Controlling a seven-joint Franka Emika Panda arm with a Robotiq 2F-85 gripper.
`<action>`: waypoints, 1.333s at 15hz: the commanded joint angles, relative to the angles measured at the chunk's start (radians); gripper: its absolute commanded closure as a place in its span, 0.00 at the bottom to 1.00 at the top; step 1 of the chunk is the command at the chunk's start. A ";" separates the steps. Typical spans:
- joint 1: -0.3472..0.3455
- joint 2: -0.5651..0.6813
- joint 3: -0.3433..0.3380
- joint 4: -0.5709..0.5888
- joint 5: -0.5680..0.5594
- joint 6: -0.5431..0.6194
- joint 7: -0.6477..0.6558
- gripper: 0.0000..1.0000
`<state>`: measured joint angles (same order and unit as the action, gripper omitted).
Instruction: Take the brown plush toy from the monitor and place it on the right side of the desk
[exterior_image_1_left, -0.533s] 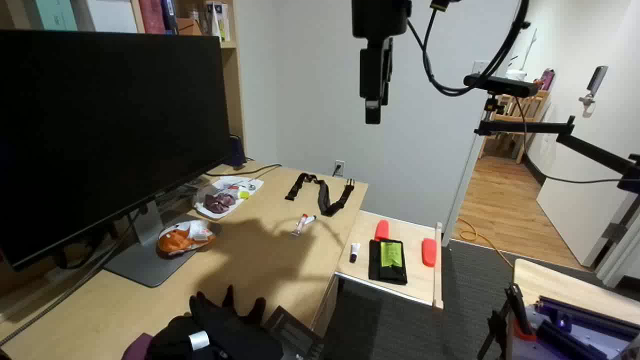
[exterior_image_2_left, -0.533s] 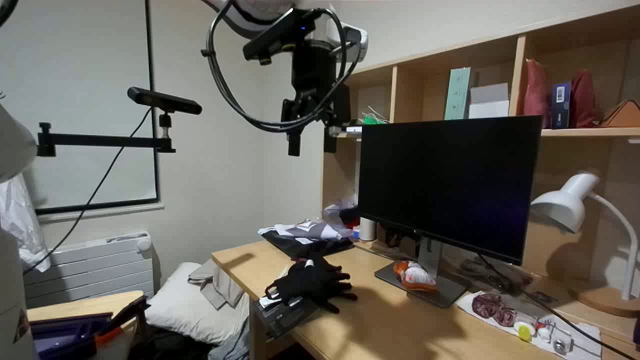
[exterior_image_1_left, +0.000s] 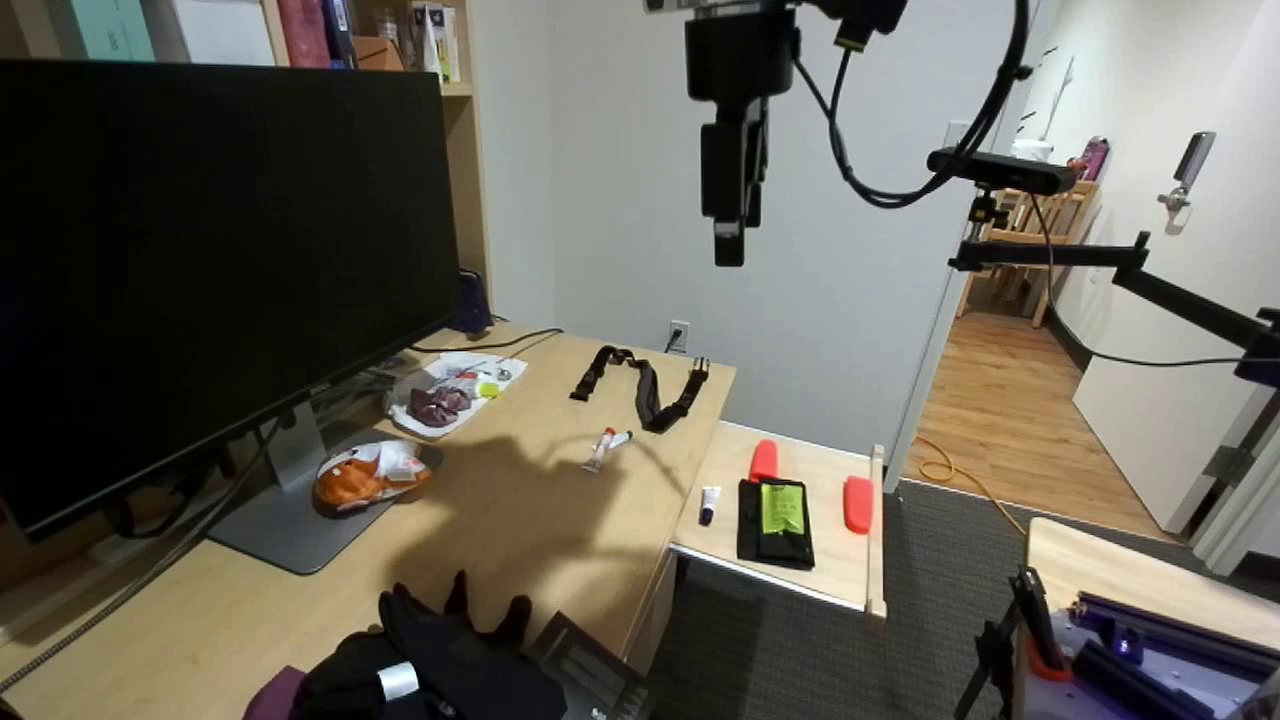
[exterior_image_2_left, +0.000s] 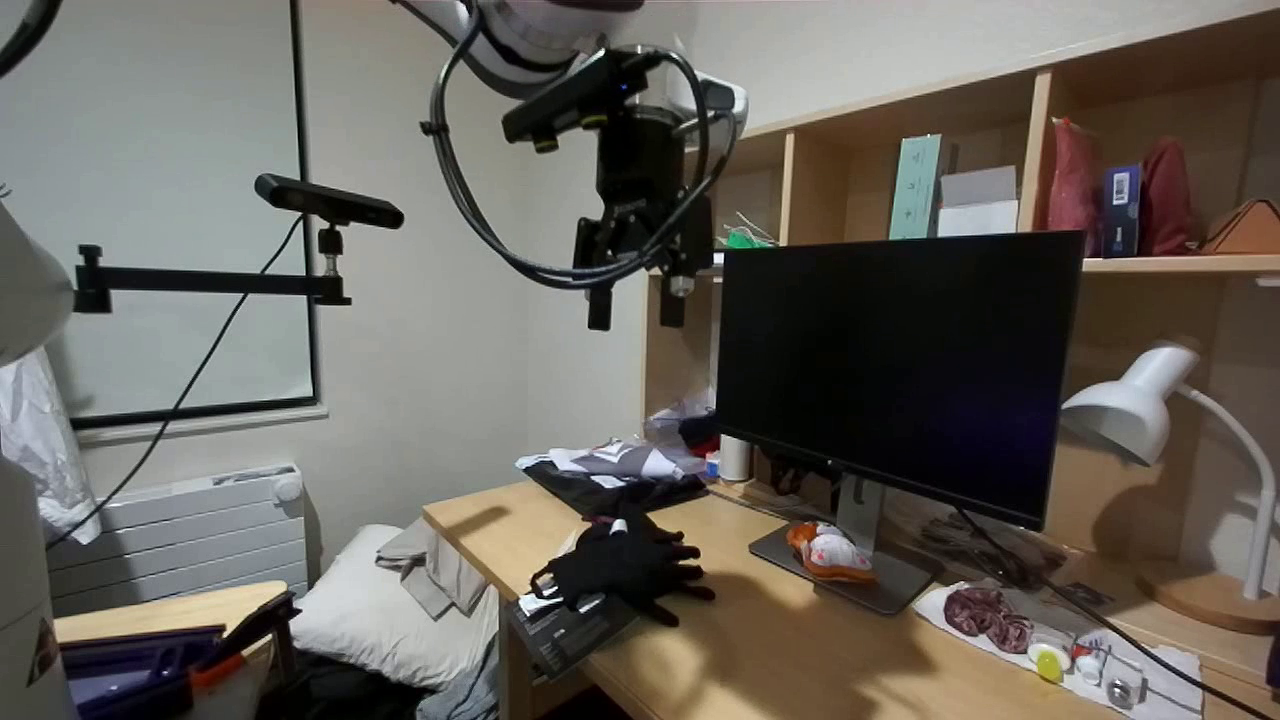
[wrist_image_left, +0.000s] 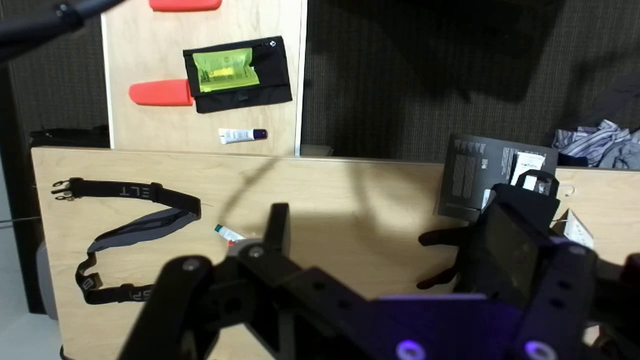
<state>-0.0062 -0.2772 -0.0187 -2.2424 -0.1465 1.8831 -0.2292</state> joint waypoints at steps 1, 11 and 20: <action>0.010 0.151 0.003 0.067 0.009 0.102 0.025 0.00; 0.020 0.622 0.014 0.347 0.006 0.427 0.179 0.00; 0.010 0.646 0.020 0.364 0.016 0.425 0.125 0.00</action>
<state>0.0083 0.3666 -0.0053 -1.8885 -0.1360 2.3215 -0.0731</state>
